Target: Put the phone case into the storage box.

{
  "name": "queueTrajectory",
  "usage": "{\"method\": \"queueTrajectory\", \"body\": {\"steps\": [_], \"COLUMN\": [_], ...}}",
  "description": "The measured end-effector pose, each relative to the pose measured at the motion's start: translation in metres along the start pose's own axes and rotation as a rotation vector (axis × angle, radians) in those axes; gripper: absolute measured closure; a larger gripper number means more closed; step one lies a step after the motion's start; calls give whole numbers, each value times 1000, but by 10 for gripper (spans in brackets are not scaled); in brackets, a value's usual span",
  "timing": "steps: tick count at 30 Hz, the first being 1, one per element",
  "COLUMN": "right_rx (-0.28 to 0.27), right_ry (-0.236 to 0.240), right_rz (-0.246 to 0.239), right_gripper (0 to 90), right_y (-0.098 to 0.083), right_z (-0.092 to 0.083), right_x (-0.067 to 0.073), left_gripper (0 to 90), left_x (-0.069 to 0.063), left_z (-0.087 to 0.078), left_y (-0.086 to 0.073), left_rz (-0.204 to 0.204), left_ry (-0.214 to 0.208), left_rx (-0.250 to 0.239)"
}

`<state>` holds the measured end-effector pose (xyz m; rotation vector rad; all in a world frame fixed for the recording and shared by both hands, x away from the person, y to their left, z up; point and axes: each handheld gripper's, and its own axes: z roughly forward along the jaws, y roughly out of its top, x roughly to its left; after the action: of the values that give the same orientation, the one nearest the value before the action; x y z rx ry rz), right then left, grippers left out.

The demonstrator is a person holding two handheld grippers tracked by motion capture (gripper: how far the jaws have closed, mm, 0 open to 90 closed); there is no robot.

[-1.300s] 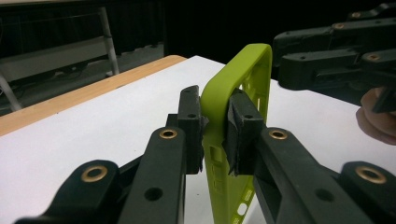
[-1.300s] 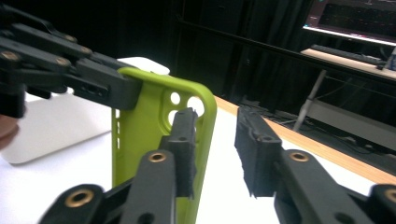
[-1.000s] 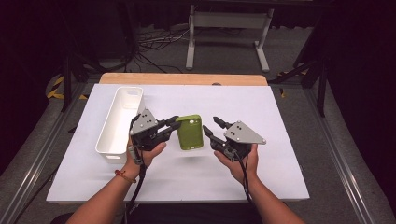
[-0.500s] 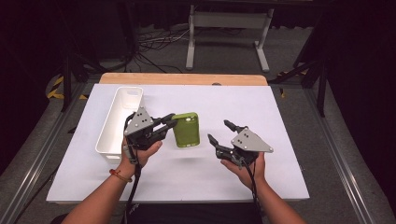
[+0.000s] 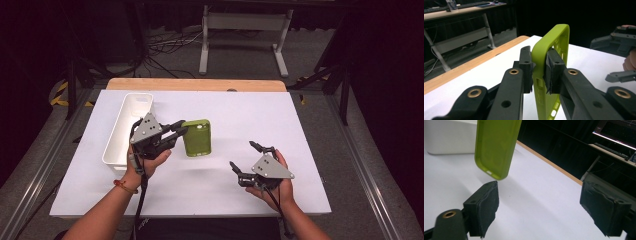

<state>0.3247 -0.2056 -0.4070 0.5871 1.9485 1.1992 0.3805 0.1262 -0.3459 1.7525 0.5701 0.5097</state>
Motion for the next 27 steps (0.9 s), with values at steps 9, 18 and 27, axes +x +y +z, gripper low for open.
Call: {"method": "queueTrajectory", "body": {"steps": [9, 18, 27], "right_rx": [7, 19, 23], "right_ry": [-10, -9, -17], "right_rz": [38, 46, 49], "right_gripper": [151, 151, 151], "right_y": [-15, -21, -25], "right_z": [-7, -9, -10], "right_x": [0, -2, -4], "left_gripper": [782, 783, 783], "left_x": [4, 10, 17], "left_z": [-4, -14, -20], "left_y": [3, 9, 11], "left_rz": [1, 30, 24], "left_ry": [-4, 17, 29], "left_rx": [-7, -11, -19]}}
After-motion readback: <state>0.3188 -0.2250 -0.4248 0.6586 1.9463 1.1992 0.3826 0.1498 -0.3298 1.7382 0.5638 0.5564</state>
